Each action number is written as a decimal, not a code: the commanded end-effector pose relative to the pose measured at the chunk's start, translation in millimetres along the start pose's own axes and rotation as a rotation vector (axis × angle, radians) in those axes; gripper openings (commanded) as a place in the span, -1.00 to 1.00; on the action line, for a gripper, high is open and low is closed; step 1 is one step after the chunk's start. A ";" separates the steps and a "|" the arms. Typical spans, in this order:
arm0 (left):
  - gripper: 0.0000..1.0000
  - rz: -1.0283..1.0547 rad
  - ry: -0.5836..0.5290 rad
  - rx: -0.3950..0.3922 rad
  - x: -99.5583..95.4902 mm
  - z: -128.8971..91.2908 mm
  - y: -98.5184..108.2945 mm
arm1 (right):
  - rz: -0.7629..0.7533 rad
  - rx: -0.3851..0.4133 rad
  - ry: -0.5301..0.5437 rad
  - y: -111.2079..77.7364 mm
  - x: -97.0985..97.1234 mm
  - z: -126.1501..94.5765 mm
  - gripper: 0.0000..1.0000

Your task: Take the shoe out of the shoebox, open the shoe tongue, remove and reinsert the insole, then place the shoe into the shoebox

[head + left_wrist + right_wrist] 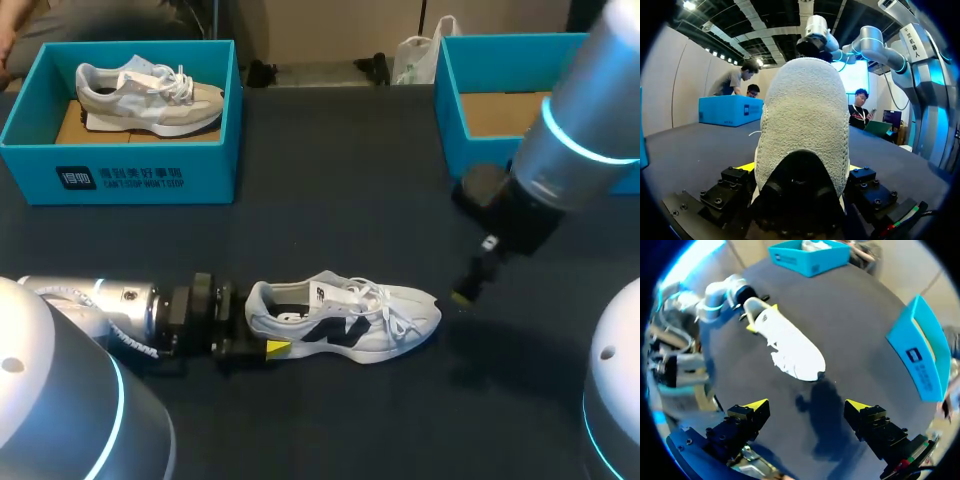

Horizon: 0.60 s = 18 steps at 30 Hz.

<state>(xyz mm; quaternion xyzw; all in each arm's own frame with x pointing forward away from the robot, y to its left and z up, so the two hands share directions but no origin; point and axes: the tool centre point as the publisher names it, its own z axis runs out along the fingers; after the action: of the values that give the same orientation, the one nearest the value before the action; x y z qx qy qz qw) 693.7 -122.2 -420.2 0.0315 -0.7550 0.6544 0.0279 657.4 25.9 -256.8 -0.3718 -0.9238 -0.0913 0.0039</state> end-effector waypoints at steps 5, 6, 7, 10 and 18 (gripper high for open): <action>-1.00 -0.001 -0.003 -0.002 0.5 1.4 0.0 | 0.119 0.104 -0.083 21.4 13.1 -4.2 1.00; -1.00 -0.001 -0.003 -0.002 0.5 1.4 0.0 | 0.119 0.104 -0.083 21.4 13.1 -4.2 1.00; -1.00 -0.001 -0.003 -0.002 0.5 1.4 0.0 | 0.119 0.104 -0.083 21.4 13.1 -4.2 1.00; -1.00 -0.001 -0.003 -0.002 0.5 1.4 0.0 | 0.119 0.104 -0.083 21.4 13.1 -4.2 1.00; -1.00 -0.001 -0.003 -0.002 0.5 1.4 0.0 | 0.475 0.094 -0.109 56.6 41.5 12.3 1.00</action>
<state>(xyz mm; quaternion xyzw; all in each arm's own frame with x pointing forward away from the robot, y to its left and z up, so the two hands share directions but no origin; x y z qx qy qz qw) 693.7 -121.9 -420.2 0.0316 -0.7552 0.6541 0.0281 662.0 64.9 -243.3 -0.4913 -0.8699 -0.0422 -0.0032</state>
